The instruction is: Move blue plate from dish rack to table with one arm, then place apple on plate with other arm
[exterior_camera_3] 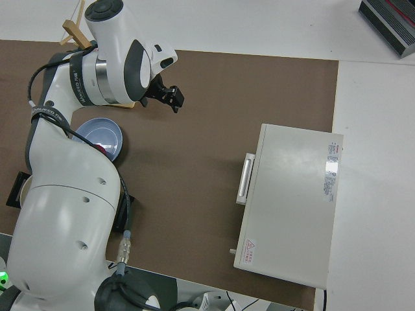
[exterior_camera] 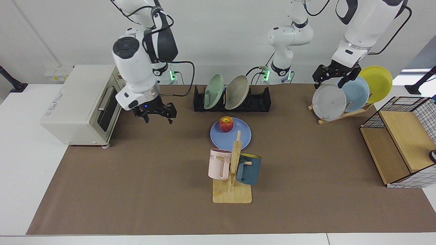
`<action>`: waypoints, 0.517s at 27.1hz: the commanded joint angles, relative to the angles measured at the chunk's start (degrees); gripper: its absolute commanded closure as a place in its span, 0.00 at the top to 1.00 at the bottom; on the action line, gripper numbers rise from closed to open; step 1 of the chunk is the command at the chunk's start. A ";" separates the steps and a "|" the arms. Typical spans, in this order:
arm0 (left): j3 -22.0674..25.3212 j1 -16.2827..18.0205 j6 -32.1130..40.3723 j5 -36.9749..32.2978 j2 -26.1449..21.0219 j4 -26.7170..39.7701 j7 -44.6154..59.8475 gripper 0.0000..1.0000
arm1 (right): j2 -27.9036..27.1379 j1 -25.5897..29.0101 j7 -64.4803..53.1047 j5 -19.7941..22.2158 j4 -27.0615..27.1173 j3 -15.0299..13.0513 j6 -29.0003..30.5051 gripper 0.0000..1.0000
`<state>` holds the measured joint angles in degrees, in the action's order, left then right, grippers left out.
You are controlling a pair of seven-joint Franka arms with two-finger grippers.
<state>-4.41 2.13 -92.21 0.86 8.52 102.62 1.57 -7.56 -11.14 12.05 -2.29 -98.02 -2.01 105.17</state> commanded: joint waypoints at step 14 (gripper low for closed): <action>-0.07 0.24 0.54 0.63 0.45 -0.49 -0.51 1.00 | 5.71 8.76 -11.88 0.97 3.82 1.13 -8.86 1.00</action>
<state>-4.44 2.13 -92.21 0.86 8.55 102.58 1.57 -2.43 -3.07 -0.32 -2.09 -92.91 -1.30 96.01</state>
